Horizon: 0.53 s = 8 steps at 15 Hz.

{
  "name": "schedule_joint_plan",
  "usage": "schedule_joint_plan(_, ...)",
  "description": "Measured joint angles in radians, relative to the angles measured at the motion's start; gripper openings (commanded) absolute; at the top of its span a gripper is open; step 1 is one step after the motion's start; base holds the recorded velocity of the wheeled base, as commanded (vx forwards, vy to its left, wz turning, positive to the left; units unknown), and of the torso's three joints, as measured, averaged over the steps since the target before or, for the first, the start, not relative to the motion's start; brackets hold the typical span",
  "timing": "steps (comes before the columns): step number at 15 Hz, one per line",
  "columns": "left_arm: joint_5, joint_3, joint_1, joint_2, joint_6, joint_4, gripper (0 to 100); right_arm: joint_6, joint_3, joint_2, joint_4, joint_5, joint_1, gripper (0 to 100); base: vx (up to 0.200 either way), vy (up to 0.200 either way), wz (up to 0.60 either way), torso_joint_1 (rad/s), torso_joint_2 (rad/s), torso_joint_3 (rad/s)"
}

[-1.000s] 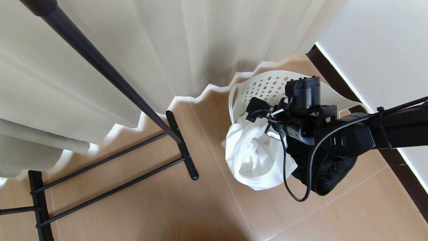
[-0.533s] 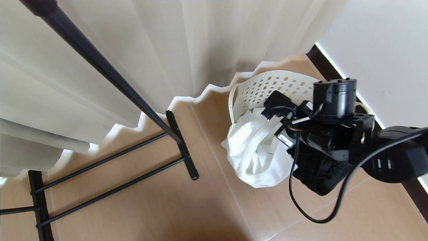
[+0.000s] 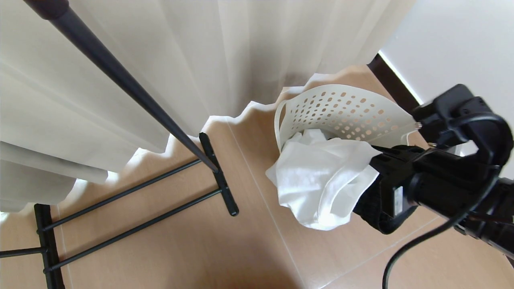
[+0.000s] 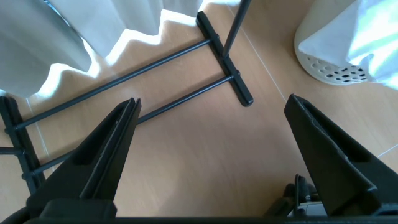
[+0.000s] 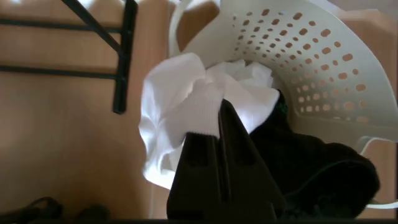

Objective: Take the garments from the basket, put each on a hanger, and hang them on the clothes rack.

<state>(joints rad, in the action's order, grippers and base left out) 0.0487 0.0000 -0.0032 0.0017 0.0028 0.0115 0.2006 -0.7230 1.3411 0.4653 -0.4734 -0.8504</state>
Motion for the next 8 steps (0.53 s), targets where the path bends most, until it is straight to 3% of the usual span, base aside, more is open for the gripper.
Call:
schedule_joint_plan(5,0.0,0.0,0.0,0.0,0.0,-0.001,100,-0.013,0.036,-0.074,0.016,-0.002,-0.039,0,0.0,0.0,0.0,0.0,0.0,0.01)
schedule_joint_plan(8,0.0,0.0,0.0,0.0,0.0,-0.001,100,-0.013,0.039,-0.087,0.017,0.0,-0.027,0,0.0,0.0,0.0,0.004,0.0,0.154)
